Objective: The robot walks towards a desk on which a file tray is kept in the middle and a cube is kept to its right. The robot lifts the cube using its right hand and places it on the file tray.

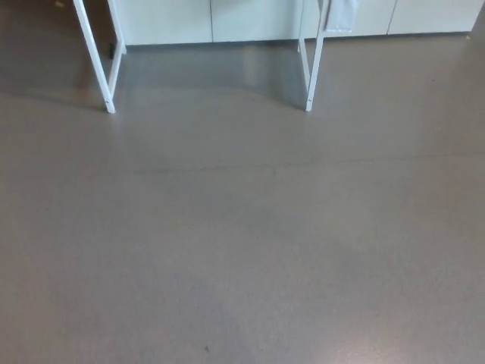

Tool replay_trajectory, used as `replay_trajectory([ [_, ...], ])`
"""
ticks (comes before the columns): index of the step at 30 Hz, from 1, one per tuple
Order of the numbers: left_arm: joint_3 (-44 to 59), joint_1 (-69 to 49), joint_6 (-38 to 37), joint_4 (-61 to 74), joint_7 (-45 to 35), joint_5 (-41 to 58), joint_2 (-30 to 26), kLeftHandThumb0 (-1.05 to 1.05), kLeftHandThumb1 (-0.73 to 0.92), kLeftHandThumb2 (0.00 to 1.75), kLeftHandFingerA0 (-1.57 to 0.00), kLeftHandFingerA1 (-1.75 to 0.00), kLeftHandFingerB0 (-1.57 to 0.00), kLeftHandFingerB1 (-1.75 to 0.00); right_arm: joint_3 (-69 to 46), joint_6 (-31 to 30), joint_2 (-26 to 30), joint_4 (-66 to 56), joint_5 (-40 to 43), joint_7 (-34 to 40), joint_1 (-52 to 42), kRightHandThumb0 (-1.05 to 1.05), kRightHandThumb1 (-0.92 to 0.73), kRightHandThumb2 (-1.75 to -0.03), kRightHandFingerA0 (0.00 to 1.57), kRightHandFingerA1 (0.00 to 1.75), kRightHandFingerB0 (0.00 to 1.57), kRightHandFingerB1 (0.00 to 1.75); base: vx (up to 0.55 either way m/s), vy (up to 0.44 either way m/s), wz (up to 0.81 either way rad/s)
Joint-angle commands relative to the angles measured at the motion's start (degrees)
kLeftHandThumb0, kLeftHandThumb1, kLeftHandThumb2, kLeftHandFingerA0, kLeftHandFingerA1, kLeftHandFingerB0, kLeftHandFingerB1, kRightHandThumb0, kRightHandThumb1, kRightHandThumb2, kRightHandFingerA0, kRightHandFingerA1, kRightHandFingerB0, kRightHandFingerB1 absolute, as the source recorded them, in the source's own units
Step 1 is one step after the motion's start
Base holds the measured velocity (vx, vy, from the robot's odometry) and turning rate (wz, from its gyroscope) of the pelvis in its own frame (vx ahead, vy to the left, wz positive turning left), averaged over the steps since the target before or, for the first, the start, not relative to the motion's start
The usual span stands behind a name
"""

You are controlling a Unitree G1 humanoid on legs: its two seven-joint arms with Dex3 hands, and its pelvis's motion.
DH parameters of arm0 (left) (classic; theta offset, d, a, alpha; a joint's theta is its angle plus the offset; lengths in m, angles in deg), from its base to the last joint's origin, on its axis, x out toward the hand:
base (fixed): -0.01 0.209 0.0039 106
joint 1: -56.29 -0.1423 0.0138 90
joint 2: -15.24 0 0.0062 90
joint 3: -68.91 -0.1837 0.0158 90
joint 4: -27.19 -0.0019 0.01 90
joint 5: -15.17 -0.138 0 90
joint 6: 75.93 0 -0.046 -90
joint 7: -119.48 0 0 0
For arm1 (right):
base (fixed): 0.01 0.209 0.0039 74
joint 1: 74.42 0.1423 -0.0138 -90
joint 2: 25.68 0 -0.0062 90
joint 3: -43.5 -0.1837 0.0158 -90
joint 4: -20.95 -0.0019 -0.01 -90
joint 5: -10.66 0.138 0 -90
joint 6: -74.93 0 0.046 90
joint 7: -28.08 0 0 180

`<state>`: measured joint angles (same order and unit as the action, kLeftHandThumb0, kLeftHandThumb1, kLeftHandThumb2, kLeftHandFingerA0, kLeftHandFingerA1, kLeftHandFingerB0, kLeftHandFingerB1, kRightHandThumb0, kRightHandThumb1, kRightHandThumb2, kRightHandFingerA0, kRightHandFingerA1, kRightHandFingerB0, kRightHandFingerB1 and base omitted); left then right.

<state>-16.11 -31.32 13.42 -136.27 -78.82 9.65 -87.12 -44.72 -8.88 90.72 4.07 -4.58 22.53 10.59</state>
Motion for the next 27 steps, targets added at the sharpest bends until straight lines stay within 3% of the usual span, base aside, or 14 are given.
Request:
replay_trajectory([
  [1,1.1,0.5,-0.6,0.0,-0.2,1.2,-1.2,-0.50,0.24,1.00,-0.42,-0.81,-0.39,-0.76,0.5,-0.1,0.5,-0.3,-0.1,-0.4,0.3,-0.89,-0.62,-0.96,0.61,0.69,0.06,0.20,0.55,0.265,-0.27],
  [5,1.0,0.7,-0.6,-0.3,0.3,0.7,-1.1,-0.50,0.25,1.00,-0.44,-0.82,-0.41,-0.77,-1.1,0.0,0.3,-0.8,1.8,-1.6,-0.1,-0.76,-0.57,-0.95,0.47,0.71,0.00,0.25,0.28,0.158,0.05],
  [6,0.9,0.5,-1.0,-0.1,0.5,0.6,-1.1,-0.50,0.25,1.01,-0.45,-0.83,-0.44,-0.78,0.1,-1.0,0.2,-0.9,0.3,-0.4,0.2,-0.80,-0.72,-0.63,0.53,0.65,0.02,0.26,0.16,-0.002,0.02],
  [8,0.7,0.6,-1.0,-0.1,0.3,0.4,-1.2,-0.50,0.25,1.00,-0.44,-0.82,-0.41,-0.77,0.6,-1.3,0.0,-0.3,-0.4,0.7,0.4,-0.86,-0.60,-0.94,0.65,0.82,0.05,0.28,0.16,-0.051,0.10],
  [9,0.4,0.5,-1.3,-0.1,0.1,0.2,-1.3,-0.53,0.26,1.00,-0.45,-0.81,-0.43,-0.77,0.5,-0.9,0.1,-0.2,-0.2,0.3,0.4,-0.82,-0.72,-0.62,0.55,0.74,0.02,0.28,0.20,-0.069,0.09],
  [10,-0.1,0.5,-1.5,-0.1,-0.1,-0.4,-1.5,-0.55,0.23,0.99,-0.44,-0.81,-0.42,-0.76,1.6,2.3,0.4,-0.2,-1.6,2.3,-0.9,-0.90,-0.64,-0.96,0.58,0.75,0.09,0.21,0.23,-0.118,0.06],
  [12,-0.3,0.7,-1.5,-0.1,0.2,-0.4,-1.5,-0.54,0.23,0.98,-0.46,-0.82,-0.41,-0.75,-1.3,1.2,-0.2,0.5,1.7,0.1,-0.3,-0.80,-0.54,-0.91,0.36,0.64,0.04,0.29,0.19,-0.180,0.14],
  [13,-0.1,0.9,-1.1,0.0,0.0,-0.1,-1.5,-0.52,0.24,0.99,-0.44,-0.81,-0.38,-0.75,-1.7,1.0,-0.2,0.6,1.9,-0.5,0.0,-0.78,-0.67,-0.61,0.38,0.58,0.03,0.29,0.22,-0.229,0.07],
  [14,-0.2,1.1,-0.9,-0.1,0.2,-0.2,-1.4,-0.52,0.24,0.98,-0.48,-0.82,-0.43,-0.76,-2.0,0.2,-0.3,0.7,2.2,-1.8,0.7,-0.86,-0.58,-0.92,0.61,0.76,0.05,0.21,0.31,-0.296,0.20],
  [17,-0.1,1.2,-0.9,-0.1,0.0,0.0,-1.3,-0.49,0.24,0.98,-0.48,-0.83,-0.45,-0.78,-2.0,-1.3,-0.2,0.9,1.7,-2.7,1.5,-0.80,-0.70,-0.61,0.58,0.63,0.00,0.28,0.34,-0.341,0.22],
  [18,0.2,0.9,-0.9,0.1,-0.7,0.4,-1.3,-0.50,0.22,1.00,-0.46,-0.84,-0.43,-0.78,-1.4,-0.3,-0.1,0.1,0.8,-0.3,0.6,-0.89,-0.59,-0.93,0.63,0.75,0.07,0.23,0.33,-0.333,0.38],
  [22,0.2,0.8,-0.6,0.0,0.4,0.3,-1.1,-0.48,0.24,0.99,-0.45,-0.82,-0.42,-0.77,0.1,-1.2,0.7,-1.0,-0.5,-1.1,0.5,-0.95,-0.61,-0.99,0.56,0.73,0.08,0.28,0.29,-0.145,0.00],
  [25,0.2,0.9,-0.5,0.0,0.2,0.2,-1.2,-0.48,0.24,0.98,-0.45,-0.82,-0.42,-0.76,0.4,-0.7,0.8,-1.1,-0.2,-1.2,0.5,-0.80,-0.73,-0.63,0.65,0.67,0.03,0.28,0.32,-0.038,-0.05],
  [27,0.2,0.5,-1.1,0.4,-0.1,0.3,-1.4,-0.48,0.25,1.00,-0.46,-0.82,-0.44,-0.77,-0.7,-1.7,0.5,-0.7,1.2,-2.7,1.2,-0.81,-0.56,-0.95,0.58,0.75,0.01,0.29,0.35,0.025,-0.17],
])
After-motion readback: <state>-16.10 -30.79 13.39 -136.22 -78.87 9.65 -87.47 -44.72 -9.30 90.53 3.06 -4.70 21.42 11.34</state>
